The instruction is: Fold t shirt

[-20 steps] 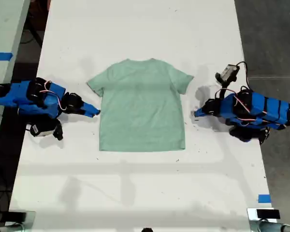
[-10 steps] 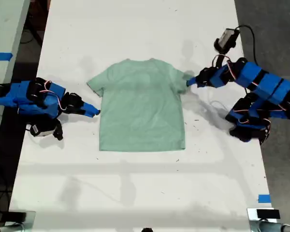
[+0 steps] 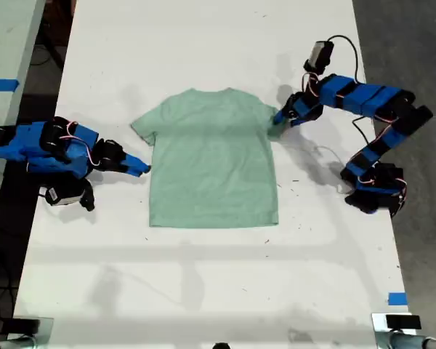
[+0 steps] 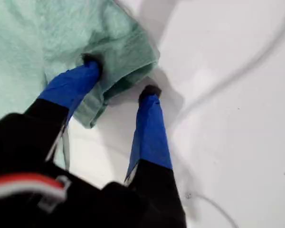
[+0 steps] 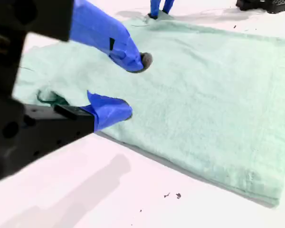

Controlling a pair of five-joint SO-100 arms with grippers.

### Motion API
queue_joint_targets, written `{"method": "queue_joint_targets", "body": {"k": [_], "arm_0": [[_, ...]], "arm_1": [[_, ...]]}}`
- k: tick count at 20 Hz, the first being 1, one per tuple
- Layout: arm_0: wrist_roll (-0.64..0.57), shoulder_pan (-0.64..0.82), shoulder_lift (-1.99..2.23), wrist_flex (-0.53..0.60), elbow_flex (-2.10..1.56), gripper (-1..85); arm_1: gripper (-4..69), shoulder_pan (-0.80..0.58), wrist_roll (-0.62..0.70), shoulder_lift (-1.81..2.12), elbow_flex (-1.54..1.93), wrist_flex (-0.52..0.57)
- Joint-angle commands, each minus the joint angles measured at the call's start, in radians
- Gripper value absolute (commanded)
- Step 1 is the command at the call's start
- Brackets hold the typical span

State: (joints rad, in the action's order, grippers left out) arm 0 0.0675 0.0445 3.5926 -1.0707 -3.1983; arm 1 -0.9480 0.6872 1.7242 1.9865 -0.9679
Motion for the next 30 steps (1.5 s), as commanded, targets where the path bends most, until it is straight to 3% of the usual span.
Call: {"method": "queue_joint_targets", "body": {"k": [1, 5, 8, 12, 16, 17, 19, 21, 22, 24, 30], "arm_0": [[-0.005, 0.005, 0.006, 0.006, -0.011, 12.2], [-0.005, 0.005, 0.006, 0.006, -0.011, 12.2], [-0.005, 0.005, 0.006, 0.006, -0.011, 12.2], [-0.005, 0.005, 0.006, 0.006, -0.011, 12.2], [-0.005, 0.005, 0.006, 0.006, -0.011, 12.2], [-0.005, 0.005, 0.006, 0.006, -0.011, 12.2], [-0.005, 0.005, 0.006, 0.006, -0.011, 12.2], [-0.005, 0.005, 0.006, 0.006, -0.011, 12.2], [-0.005, 0.005, 0.006, 0.006, -0.011, 12.2], [-0.005, 0.005, 0.006, 0.006, -0.011, 12.2], [-0.005, 0.005, 0.006, 0.006, -0.011, 12.2]], "arm_1": [[0.6, -0.009, -0.023, -0.046, -0.064, 0.038], [0.6, 0.055, -0.02, 0.083, -0.077, 0.003], [0.6, 0.256, -0.023, 0.167, -0.213, -0.023], [0.6, 0.506, -0.032, 0.035, -0.394, 0.051], [0.6, 0.627, -0.031, -0.179, -0.561, 0.118], [2.9, 0.64, -0.028, -0.229, -0.614, 0.103], [16.1, 0.646, -0.015, -0.255, -0.683, 0.04], [19.8, 0.615, -0.018, -0.178, -0.676, -0.057], [20.1, 0.592, -0.026, -0.109, -0.63, -0.094], [1.2, 0.552, -0.057, 0.095, -0.436, -0.112], [1.2, 0.603, -0.222, 0.946, 0.514, 0.023]]}}
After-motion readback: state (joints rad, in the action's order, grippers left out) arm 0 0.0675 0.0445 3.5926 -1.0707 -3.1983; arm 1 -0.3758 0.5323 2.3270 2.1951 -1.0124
